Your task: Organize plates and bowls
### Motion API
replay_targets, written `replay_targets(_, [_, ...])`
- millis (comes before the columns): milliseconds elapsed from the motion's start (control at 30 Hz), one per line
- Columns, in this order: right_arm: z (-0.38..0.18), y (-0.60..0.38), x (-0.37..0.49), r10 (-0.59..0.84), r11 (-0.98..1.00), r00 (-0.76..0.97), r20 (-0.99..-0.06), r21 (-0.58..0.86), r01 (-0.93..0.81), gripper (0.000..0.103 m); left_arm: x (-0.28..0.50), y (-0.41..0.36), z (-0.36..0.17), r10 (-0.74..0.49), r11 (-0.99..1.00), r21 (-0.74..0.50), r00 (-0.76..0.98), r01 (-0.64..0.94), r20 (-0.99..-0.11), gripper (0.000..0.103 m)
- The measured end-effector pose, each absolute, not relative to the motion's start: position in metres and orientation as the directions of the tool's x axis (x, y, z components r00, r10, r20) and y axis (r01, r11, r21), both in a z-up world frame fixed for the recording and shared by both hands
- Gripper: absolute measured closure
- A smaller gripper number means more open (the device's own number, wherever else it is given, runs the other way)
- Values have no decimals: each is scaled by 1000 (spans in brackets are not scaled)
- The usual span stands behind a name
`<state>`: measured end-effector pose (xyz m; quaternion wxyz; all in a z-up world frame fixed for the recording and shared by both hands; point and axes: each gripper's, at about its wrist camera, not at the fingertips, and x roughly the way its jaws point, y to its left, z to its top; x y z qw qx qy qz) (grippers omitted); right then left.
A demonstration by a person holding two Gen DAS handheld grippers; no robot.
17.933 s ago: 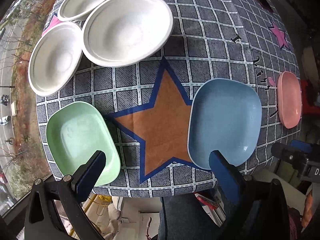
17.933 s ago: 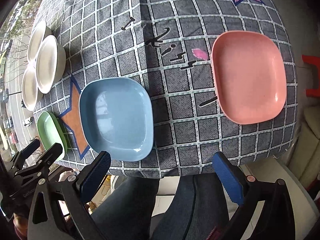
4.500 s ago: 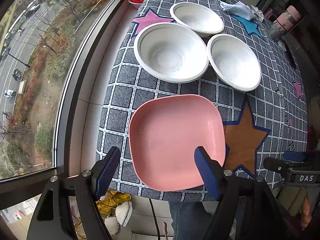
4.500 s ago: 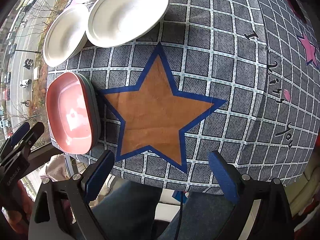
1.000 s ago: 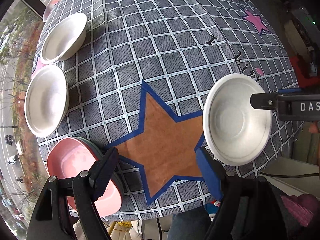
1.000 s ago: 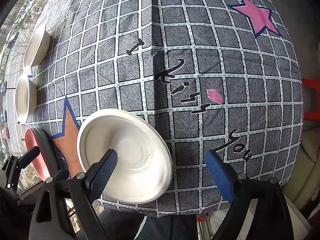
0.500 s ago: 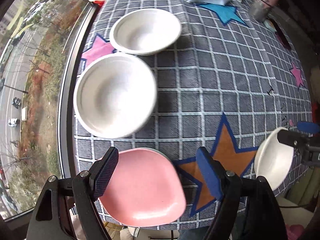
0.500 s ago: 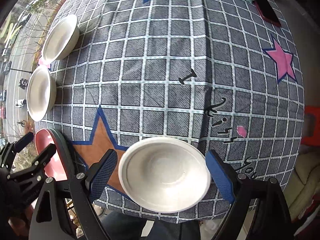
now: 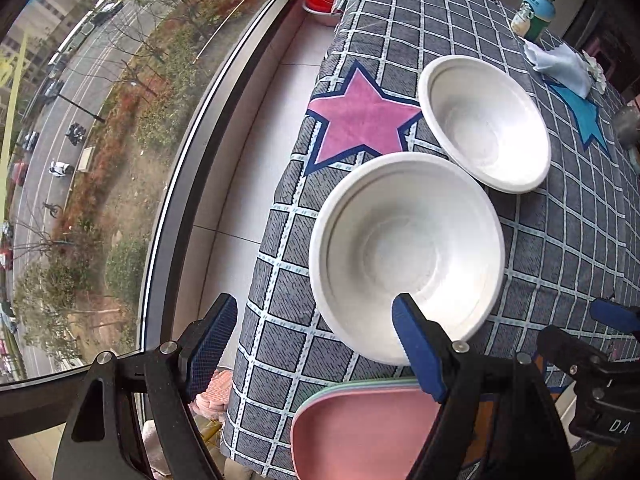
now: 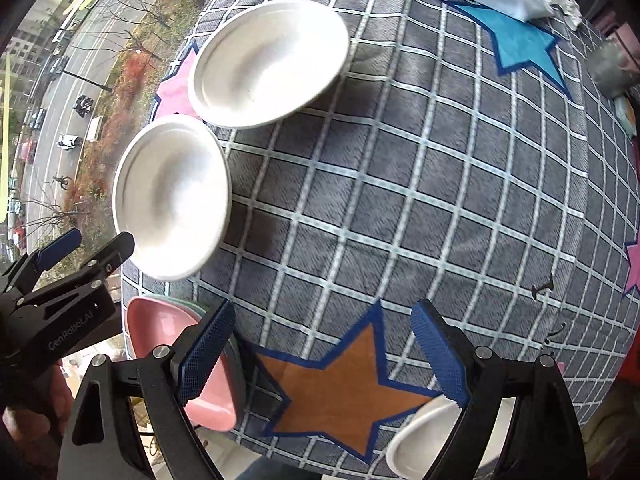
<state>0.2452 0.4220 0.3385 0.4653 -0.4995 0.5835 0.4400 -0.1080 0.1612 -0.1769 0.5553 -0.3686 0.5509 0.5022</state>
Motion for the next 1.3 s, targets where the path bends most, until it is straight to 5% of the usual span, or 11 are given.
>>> replay_targets(367, [233, 494, 226, -189, 121, -81, -979, 59, -991, 12, -115, 199, -213, 132, 205, 165, -140, -965, -981, 23])
replay_targets(500, [190, 512, 218, -204, 116, -94, -974, 72, -991, 14, -112, 207, -228, 90, 216, 142, -125, -966, -988, 46])
replay_targets(633, [165, 515, 210, -217, 136, -148, -965, 120, -983, 47, -105, 208, -235, 61, 220, 87, -75, -972, -995, 69])
replay_targets(700, [154, 505, 214, -212, 169, -203, -956, 168, -971, 62, -96, 202, -233, 81, 249, 115, -97, -962, -992, 69])
replay_targets(833, [151, 491, 215, -224, 143, -180, -958, 151, -978, 73, -74, 192, -232, 57, 295, 93, -79, -951, -995, 71])
replay_targets(1300, [166, 401, 304, -265, 240, -93, -960, 28, -971, 74, 51, 121, -241, -29, 461, -1, -15, -887, -999, 70])
